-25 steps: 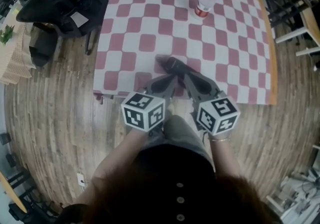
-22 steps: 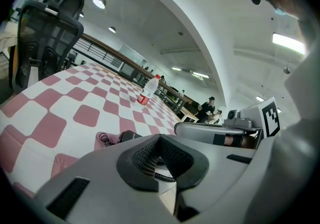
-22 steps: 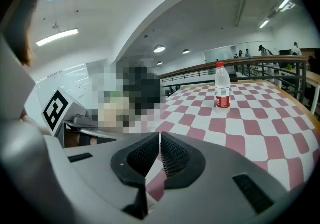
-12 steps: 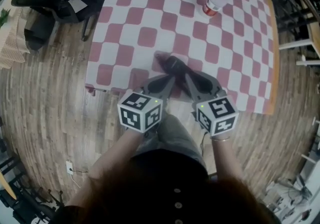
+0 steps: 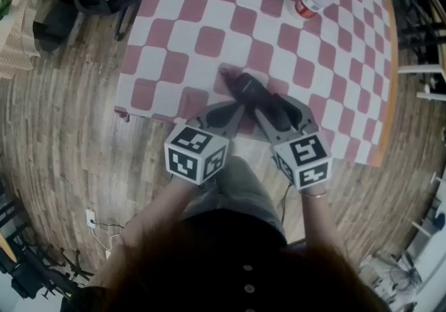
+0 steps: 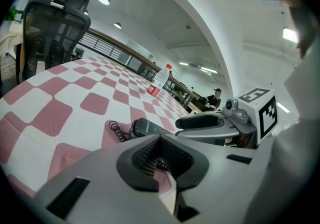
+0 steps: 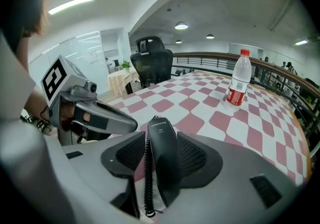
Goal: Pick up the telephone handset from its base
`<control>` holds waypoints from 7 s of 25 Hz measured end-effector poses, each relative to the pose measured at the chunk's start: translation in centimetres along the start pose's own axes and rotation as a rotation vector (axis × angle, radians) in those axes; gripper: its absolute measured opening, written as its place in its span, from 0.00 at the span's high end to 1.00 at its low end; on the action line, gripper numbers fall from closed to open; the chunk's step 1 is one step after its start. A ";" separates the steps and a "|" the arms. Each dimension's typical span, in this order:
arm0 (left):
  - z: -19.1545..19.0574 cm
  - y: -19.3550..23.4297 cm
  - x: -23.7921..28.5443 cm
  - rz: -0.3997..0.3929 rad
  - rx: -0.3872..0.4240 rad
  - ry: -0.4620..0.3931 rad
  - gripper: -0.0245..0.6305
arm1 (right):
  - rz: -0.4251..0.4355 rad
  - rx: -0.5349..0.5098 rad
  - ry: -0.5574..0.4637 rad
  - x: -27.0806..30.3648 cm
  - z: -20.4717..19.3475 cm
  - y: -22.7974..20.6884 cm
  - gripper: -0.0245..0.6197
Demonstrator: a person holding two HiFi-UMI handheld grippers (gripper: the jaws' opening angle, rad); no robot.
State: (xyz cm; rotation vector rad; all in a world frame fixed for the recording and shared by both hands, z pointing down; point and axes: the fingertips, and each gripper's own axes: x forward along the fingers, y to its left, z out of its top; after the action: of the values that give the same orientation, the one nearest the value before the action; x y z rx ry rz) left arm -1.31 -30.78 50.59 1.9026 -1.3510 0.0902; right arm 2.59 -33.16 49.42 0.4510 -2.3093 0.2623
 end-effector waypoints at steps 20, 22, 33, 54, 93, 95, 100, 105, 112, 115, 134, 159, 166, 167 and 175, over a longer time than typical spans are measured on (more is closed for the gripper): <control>-1.0 1.2 1.0 0.014 -0.090 0.005 0.95 | 0.057 -0.214 0.176 2.8 -2.0 -0.2 0.59; -1.0 1.2 1.1 0.013 -0.106 0.002 0.95 | 0.059 -0.216 0.185 3.0 -2.2 -0.2 0.59; -1.6 0.6 1.3 -0.001 -0.146 -0.002 0.95 | 0.067 -0.271 0.225 3.5 -2.7 -0.2 0.59; -2.0 0.7 1.3 0.022 -0.154 -0.011 0.95 | 0.043 -0.299 0.194 3.4 -2.4 -0.1 0.60; 6.2 -1.7 -5.0 -0.085 0.102 -0.110 0.95 | -0.205 -0.069 -0.176 -5.4 7.9 2.0 0.60; 6.9 -2.3 -5.2 -0.105 0.124 -0.119 0.95 | -0.212 -0.070 -0.193 -6.1 8.3 2.3 0.60; 8.7 -3.6 -5.6 -0.140 0.188 -0.145 0.95 | -0.222 -0.038 -0.240 -7.7 9.1 2.4 0.60; 10.1 -4.6 -5.8 -0.165 0.229 -0.170 0.95 | -0.235 0.041 -0.360 -10.0 10.6 1.9 0.60; 11.7 -6.3 -5.6 -0.201 0.274 -0.200 0.95 | -0.232 0.077 -0.484 -13.0 12.2 2.0 0.60; 11.8 -6.9 -5.2 -0.213 0.277 -0.201 0.95 | -0.213 0.119 -0.538 -14.1 12.2 2.0 0.60; 10.2 -8.7 -5.9 -0.263 0.234 -0.245 0.95 | -0.137 0.508 -0.860 -17.8 7.3 0.3 0.60; 6.8 -9.1 -6.1 -0.293 0.202 -0.161 0.95 | -0.173 0.767 -0.835 -16.4 3.2 0.4 0.60; 6.4 -8.8 -5.7 -0.291 0.198 -0.136 0.95 | -0.151 0.759 -0.808 -15.7 3.3 0.7 0.60; 6.3 -8.8 -5.7 -0.291 0.196 -0.135 0.95 | -0.153 0.756 -0.804 -15.7 3.3 0.7 0.60; 6.3 -8.7 -5.5 -0.291 0.183 -0.132 0.95 | -0.153 0.751 -0.790 -15.5 3.1 0.5 0.60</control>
State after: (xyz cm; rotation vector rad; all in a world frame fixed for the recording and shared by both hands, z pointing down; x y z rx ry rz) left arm 1.22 -29.42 38.91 2.2747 -1.1681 -0.0602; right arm 10.51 -29.97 36.07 1.2831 -2.8417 1.0415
